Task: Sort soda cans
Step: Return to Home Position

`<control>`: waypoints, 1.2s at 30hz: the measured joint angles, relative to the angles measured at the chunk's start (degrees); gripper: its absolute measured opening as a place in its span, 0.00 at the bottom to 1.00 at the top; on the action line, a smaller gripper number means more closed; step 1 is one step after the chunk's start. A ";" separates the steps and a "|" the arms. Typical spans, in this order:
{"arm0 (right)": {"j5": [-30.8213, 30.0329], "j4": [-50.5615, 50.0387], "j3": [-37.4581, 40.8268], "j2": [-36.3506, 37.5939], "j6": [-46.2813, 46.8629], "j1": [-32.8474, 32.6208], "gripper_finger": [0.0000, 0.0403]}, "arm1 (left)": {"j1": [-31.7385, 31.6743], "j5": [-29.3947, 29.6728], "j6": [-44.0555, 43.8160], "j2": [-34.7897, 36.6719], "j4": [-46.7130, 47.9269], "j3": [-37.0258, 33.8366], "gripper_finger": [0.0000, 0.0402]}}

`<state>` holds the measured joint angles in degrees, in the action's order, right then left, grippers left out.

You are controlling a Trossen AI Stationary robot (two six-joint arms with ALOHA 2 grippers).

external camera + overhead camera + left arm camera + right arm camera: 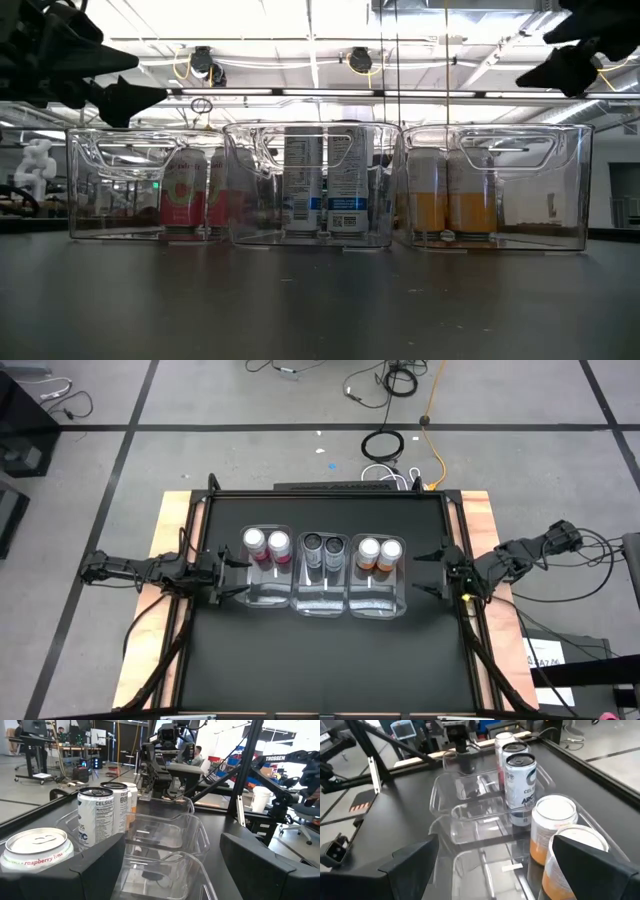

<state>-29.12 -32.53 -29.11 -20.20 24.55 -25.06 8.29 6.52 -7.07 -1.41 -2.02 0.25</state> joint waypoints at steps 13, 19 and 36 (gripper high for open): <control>0.91 15.67 15.00 17.63 -3.04 0.38 0.95 | 0.00 -0.02 0.02 0.00 -0.02 0.00 0.84; 3.08 21.51 18.31 19.56 -7.02 3.25 0.95 | 0.00 -0.04 0.02 -0.05 0.00 0.00 0.84; 17.55 25.56 18.93 20.15 -10.83 17.37 0.95 | 0.00 -0.04 0.02 -0.24 -0.24 0.00 0.84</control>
<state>-11.57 -6.97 -10.17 -0.05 13.72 -7.68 8.29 6.48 -7.05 -1.65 -2.27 0.25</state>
